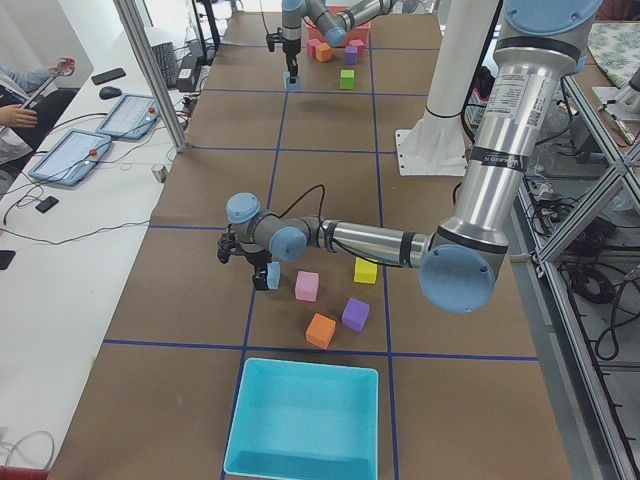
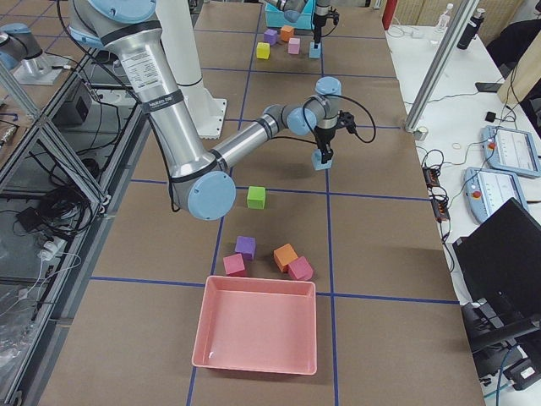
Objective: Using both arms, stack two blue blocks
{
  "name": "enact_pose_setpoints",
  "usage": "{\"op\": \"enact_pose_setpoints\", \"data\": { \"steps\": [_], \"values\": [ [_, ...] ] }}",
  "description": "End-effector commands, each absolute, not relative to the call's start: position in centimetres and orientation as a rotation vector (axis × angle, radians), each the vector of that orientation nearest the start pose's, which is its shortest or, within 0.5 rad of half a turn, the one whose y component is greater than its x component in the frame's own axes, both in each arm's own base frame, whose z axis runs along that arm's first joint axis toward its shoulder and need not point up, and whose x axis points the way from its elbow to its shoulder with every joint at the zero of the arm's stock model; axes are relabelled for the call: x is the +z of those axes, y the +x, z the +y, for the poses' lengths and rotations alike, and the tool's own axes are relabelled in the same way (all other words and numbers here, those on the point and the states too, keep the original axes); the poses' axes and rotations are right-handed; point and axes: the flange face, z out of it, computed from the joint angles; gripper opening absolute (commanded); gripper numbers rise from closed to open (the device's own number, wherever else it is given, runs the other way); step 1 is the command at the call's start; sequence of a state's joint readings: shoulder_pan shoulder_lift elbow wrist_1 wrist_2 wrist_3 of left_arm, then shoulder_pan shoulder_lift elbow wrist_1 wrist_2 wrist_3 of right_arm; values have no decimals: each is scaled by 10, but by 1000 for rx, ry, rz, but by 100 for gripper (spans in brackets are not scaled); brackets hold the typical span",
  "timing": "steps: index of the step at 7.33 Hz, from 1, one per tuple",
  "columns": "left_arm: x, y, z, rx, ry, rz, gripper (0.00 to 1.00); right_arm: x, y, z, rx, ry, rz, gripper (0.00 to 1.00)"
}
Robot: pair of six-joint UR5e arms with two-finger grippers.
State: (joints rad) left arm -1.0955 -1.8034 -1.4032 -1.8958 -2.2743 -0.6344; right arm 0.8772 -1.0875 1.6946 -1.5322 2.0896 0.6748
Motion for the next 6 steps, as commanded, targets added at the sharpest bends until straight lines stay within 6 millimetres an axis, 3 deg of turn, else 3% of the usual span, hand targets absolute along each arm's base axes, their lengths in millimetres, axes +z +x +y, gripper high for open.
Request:
{"op": "enact_pose_setpoints", "data": {
  "steps": [1, 6],
  "values": [
    [571, 225, -576, -41, -56, 806, 98, 286, -371, -547, -142, 159, -810, 48],
    [573, 228, -578, -33, -54, 803, 98, 288, -378, -544, -140, 163, -798, 48]
  ]
}}
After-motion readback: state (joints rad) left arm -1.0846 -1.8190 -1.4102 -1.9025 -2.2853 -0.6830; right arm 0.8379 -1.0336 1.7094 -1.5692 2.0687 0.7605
